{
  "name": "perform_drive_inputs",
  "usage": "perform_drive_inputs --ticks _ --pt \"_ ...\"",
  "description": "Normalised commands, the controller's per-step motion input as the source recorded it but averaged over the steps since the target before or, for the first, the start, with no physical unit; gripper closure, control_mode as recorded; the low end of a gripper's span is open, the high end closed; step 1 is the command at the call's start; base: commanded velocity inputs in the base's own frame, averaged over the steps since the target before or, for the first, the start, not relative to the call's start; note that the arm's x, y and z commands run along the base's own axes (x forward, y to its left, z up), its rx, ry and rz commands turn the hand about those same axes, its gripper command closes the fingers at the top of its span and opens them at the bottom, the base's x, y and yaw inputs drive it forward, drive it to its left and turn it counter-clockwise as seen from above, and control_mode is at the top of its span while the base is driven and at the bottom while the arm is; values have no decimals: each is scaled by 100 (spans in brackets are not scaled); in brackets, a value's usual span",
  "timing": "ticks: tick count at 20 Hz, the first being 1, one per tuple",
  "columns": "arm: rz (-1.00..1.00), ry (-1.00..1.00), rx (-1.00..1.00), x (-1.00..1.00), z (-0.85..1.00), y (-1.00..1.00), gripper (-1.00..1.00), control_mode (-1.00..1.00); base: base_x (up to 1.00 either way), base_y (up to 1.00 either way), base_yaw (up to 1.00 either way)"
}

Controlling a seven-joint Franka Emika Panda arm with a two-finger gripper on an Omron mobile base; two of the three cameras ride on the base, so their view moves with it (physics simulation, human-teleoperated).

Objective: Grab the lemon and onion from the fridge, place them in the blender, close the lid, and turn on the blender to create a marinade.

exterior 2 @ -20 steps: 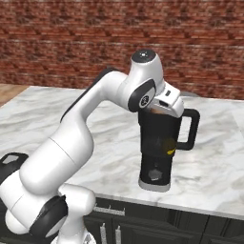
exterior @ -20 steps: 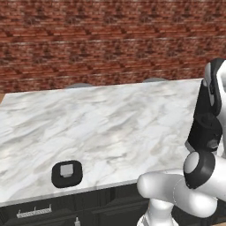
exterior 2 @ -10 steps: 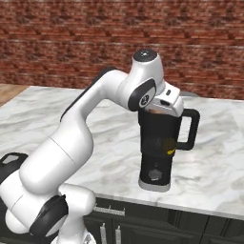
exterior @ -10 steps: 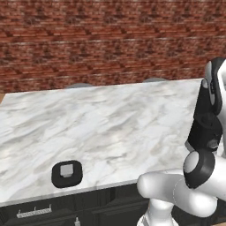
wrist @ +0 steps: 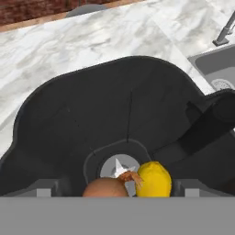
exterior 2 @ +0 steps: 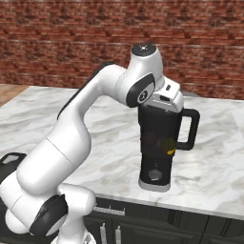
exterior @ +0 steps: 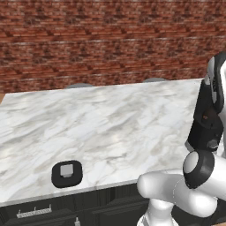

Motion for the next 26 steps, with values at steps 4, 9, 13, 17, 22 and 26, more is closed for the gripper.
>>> perform_drive_inputs --ticks 4,9,13,17,22,26 --pt "0 -16 0 -59 70 9 -100 -100 0 0 0" --pt "0 -5 0 -76 24 60 -100 -100 0 0 0" --pt "0 0 0 -73 0 100 -100 -100 0 0 0" --pt "0 2 -1 -55 -8 100 -100 -100 0 0 0" --pt "0 9 0 -27 -45 100 -100 -100 0 0 0" --pt "0 12 0 -4 -68 100 -100 -100 0 0 0"
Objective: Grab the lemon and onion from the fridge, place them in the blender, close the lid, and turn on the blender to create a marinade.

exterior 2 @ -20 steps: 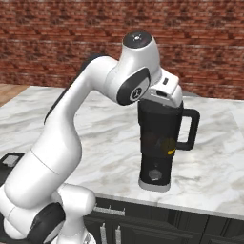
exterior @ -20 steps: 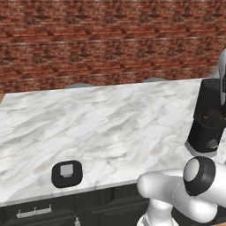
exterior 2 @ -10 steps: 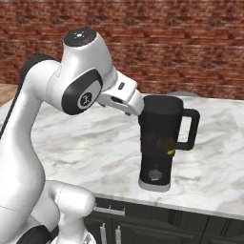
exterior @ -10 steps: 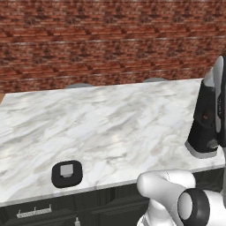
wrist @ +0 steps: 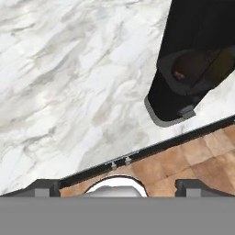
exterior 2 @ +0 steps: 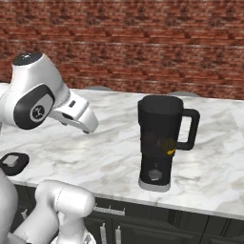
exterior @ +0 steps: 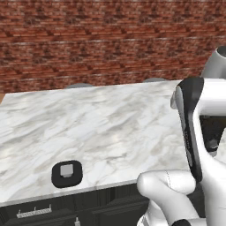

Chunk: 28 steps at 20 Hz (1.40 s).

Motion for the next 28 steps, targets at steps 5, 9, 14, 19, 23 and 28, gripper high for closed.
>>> perform_drive_inputs --ticks 5,9,14,19,23,28 --pt "1 18 0 3 -74 100 -100 -100 0 0 0" --pt "4 22 0 4 -74 100 -100 -100 0 0 0" --pt "6 16 0 4 -62 100 -100 -100 0 0 0" --pt "4 13 1 11 -43 100 -100 -100 0 0 0" --pt "6 14 2 13 -47 98 -100 -100 0 0 0" --pt "15 1 5 31 -65 73 -100 -100 0 0 0"
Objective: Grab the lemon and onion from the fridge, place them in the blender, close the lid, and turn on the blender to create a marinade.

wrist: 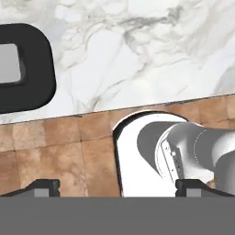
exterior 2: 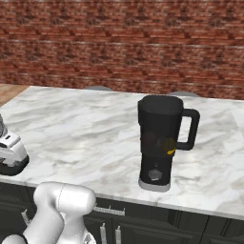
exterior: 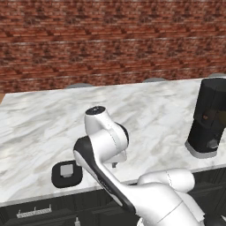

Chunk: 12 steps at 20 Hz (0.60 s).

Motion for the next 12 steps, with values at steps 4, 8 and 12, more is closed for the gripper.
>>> perform_drive_inputs --ticks 4,8,12 --pt "13 1 8 35 -48 67 -100 -100 0 0 0" --pt "3 1 8 41 -28 58 -100 -100 0 0 0" --pt "0 1 8 53 -26 55 -100 -100 0 0 0"
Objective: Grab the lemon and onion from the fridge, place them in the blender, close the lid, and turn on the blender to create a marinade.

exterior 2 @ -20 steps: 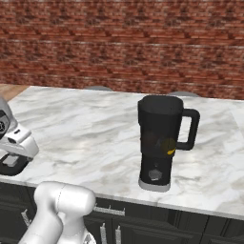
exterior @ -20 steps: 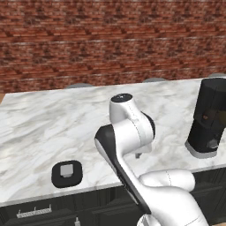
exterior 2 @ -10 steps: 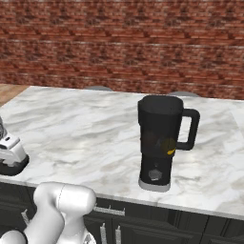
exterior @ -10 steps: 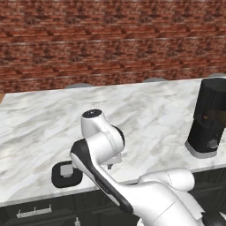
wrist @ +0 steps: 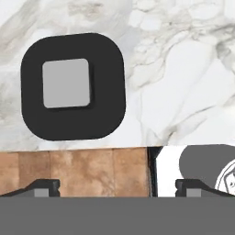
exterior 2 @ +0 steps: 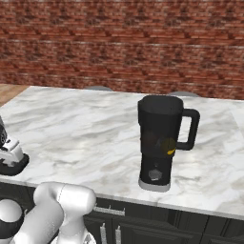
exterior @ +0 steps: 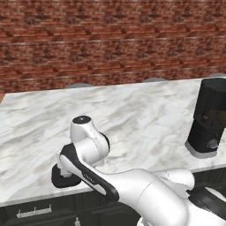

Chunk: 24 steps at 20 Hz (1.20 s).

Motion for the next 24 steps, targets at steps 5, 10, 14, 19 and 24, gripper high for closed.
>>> perform_drive_inputs --ticks 5,10,14,19,24 --pt "0 0 1 45 -41 28 -100 -100 0 0 0" --pt "-1 0 0 28 -37 34 -100 -100 0 0 0" --pt "0 0 0 18 -12 37 -100 -100 0 0 0" --pt "0 0 0 14 -19 6 -100 -100 0 0 0" --pt "0 0 0 19 -23 3 -100 -100 0 0 0"
